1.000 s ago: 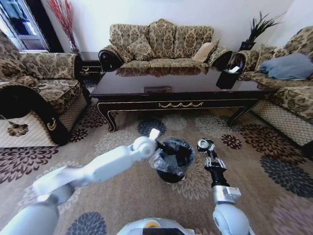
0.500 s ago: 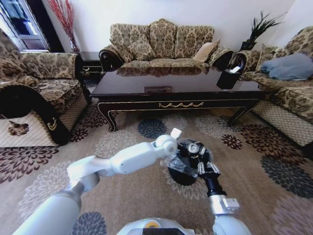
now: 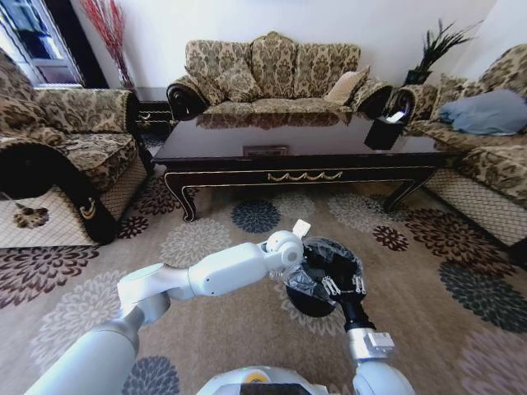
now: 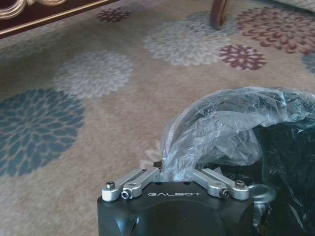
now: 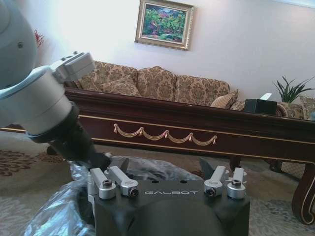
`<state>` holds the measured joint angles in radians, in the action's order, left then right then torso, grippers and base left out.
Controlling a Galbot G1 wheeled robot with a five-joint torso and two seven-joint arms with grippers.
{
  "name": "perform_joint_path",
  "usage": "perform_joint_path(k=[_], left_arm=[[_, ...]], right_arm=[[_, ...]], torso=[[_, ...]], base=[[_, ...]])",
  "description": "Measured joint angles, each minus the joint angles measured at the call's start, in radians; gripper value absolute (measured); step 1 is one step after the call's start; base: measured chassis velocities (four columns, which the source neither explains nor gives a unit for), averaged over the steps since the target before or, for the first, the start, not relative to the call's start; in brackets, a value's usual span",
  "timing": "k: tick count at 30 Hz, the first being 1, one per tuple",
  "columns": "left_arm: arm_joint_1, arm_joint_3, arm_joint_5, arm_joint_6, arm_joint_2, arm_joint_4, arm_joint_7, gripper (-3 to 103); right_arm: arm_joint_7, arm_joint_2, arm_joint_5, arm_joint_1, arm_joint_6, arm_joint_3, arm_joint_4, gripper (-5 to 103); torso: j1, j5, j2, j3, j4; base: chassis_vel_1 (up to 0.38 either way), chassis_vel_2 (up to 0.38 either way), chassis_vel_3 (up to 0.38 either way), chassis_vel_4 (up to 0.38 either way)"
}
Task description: Move to the front of the table and pick up the trash from the floor, then place it into the trash bin.
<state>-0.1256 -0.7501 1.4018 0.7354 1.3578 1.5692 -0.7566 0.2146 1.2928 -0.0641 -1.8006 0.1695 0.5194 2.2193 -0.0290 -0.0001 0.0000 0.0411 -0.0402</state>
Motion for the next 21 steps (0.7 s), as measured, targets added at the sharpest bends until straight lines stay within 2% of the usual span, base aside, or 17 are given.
perform_joint_path(k=[2, 3, 4, 7, 8, 9, 12, 14, 15, 19, 20, 21], left_arm=[[-0.025, 0.030, -0.029, 0.000, -0.061, 0.009, 0.018, 3], [-0.025, 0.030, -0.029, 0.000, -0.061, 0.009, 0.018, 3], [-0.035, 0.042, -0.051, 0.000, -0.095, 0.022, 0.035, 3], [-0.091, 0.132, -0.087, 0.000, -0.206, 0.069, 0.050, 3], [-0.110, 0.172, -0.096, 0.000, -0.233, 0.081, 0.053, 3], [-0.110, 0.172, -0.096, 0.000, -0.233, 0.081, 0.053, 3], [-0.181, 0.304, -0.109, 0.000, -0.310, 0.115, 0.078, 3], [-0.262, 0.420, -0.122, 0.000, -0.386, 0.149, 0.114, 3], [-0.262, 0.420, -0.122, 0.000, -0.386, 0.149, 0.114, 3], [-0.451, 0.658, -0.144, 0.000, -0.550, 0.225, 0.162, 3], [-0.451, 0.658, -0.144, 0.000, -0.550, 0.225, 0.162, 3], [-0.502, 0.716, -0.151, -0.001, -0.584, 0.241, 0.176, 3]], right_arm=[[0.009, 0.001, -0.018, 0.015, -0.005, 0.008, -0.008, 91], [0.009, 0.001, -0.018, 0.015, -0.005, 0.008, -0.008, 91], [0.012, 0.002, -0.029, 0.021, -0.009, 0.012, -0.008, 96], [0.024, 0.002, -0.071, 0.053, -0.024, 0.026, -0.017, 100], [0.031, 0.002, -0.083, 0.068, -0.029, 0.029, -0.027, 100], [0.031, 0.002, -0.083, 0.068, -0.029, 0.029, -0.027, 100], [0.045, 0.002, -0.108, 0.115, -0.037, 0.042, -0.074, 100], [0.047, 0.004, -0.124, 0.150, -0.039, 0.046, -0.134, 100], [0.047, 0.004, -0.124, 0.150, -0.039, 0.046, -0.134, 100], [0.043, 0.013, -0.136, 0.210, -0.039, 0.027, -0.285, 100], [0.043, 0.013, -0.136, 0.210, -0.039, 0.027, -0.285, 100], [0.037, 0.016, -0.140, 0.231, -0.039, 0.015, -0.327, 100]], torso=[[0.000, -0.0001, 0.000, 0.000, 0.0000], [0.000, -0.0001, 0.000, 0.000, 0.0000], [0.000, -0.0002, 0.000, 0.000, -0.0001], [0.000, -0.0003, 0.000, 0.000, 0.0014], [0.000, -0.0006, 0.000, 0.000, 0.0014], [0.000, -0.0006, 0.000, 0.000, 0.0014], [0.000, -0.0003, 0.000, 0.000, 0.0001], [0.000, -0.0009, 0.000, 0.000, -0.0009], [0.000, -0.0009, 0.000, 0.000, -0.0009], [0.000, -0.0006, 0.000, 0.000, 0.0015], [0.000, -0.0006, 0.000, 0.000, 0.0015], [0.000, 0.0001, 0.000, 0.000, 0.0018]], base=[[0.000, 0.000, 0.000, 0.000], [0.000, 0.000, 0.000, 0.000], [0.000, 0.000, 0.000, 0.000], [0.000, 0.000, 0.000, 0.000], [0.000, 0.000, 0.000, 0.000], [0.000, 0.000, 0.000, 0.000], [0.000, 0.000, 0.000, 0.000], [0.000, 0.000, 0.000, 0.000], [0.000, 0.000, 0.000, 0.000], [0.000, 0.000, 0.000, 0.000], [0.000, 0.000, 0.000, 0.000], [0.000, 0.000, 0.000, 0.000]])
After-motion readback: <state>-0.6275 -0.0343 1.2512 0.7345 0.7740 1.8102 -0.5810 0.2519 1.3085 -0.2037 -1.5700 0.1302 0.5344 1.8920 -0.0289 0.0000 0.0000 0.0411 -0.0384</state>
